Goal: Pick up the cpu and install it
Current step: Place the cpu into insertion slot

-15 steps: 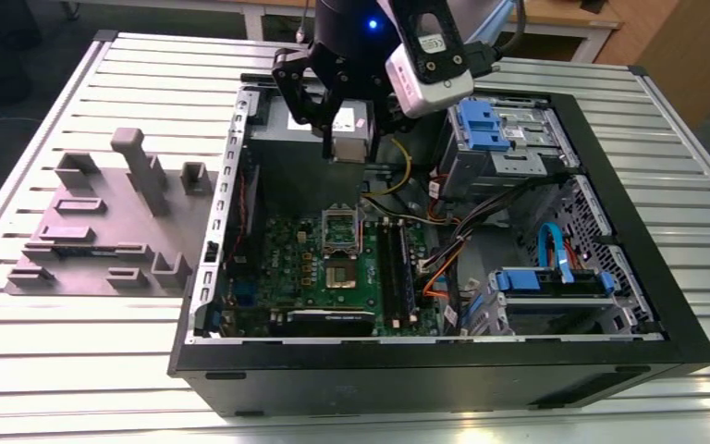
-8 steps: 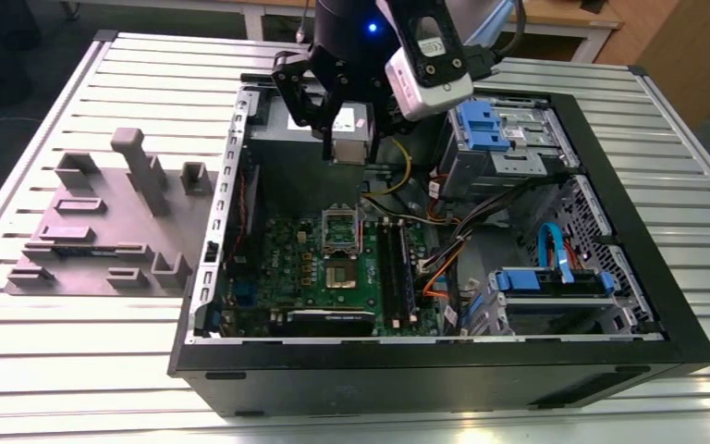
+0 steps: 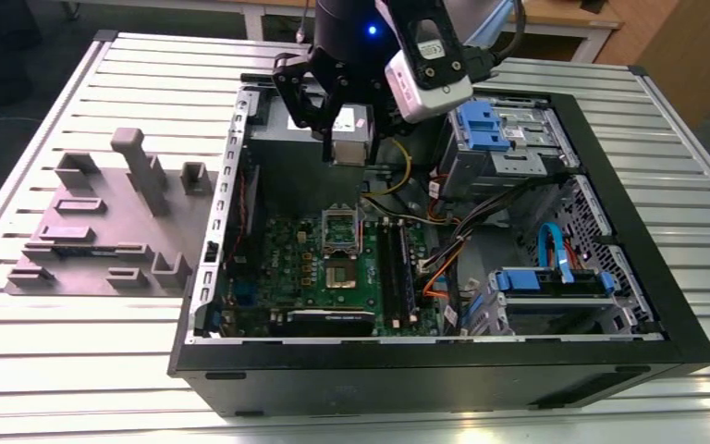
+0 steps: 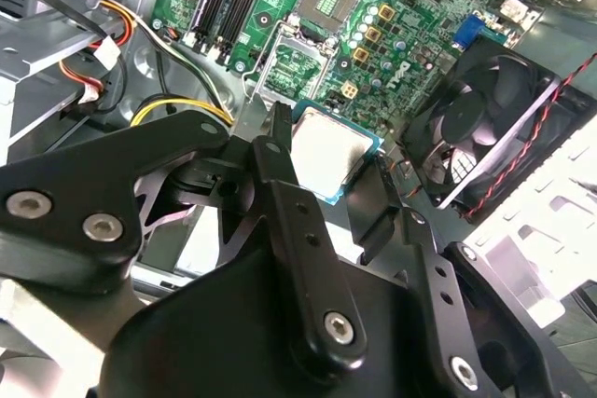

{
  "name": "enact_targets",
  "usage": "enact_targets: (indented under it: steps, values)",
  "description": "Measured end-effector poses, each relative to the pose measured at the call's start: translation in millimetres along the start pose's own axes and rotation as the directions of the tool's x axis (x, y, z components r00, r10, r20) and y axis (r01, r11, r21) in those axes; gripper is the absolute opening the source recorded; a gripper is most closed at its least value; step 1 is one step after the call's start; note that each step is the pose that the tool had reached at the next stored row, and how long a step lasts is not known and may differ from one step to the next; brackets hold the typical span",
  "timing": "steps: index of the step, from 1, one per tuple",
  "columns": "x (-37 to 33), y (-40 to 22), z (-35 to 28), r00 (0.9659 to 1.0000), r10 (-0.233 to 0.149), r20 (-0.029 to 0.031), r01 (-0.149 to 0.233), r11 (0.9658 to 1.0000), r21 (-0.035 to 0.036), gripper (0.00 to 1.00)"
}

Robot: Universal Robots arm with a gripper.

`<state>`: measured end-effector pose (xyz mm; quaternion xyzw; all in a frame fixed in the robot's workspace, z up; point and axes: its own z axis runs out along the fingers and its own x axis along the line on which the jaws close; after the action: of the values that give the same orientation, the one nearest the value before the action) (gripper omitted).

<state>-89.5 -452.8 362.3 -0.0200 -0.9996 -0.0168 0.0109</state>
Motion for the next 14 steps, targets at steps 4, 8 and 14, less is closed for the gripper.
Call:
enact_targets:
  steps: [4, 8, 14]
  values:
    - [0.0, -0.1, 0.9, 1.0, 0.0, 0.0, 0.0, 1.0, 0.0, 0.47]
    - [0.0, -0.1, 1.9, 1.0, 0.0, 0.0, 0.0, 1.0, 0.0001, 0.47]
    - [-0.1, -0.1, 3.2, 1.0, 0.0, 0.0, 0.0, 1.0, 0.0001, 0.47]
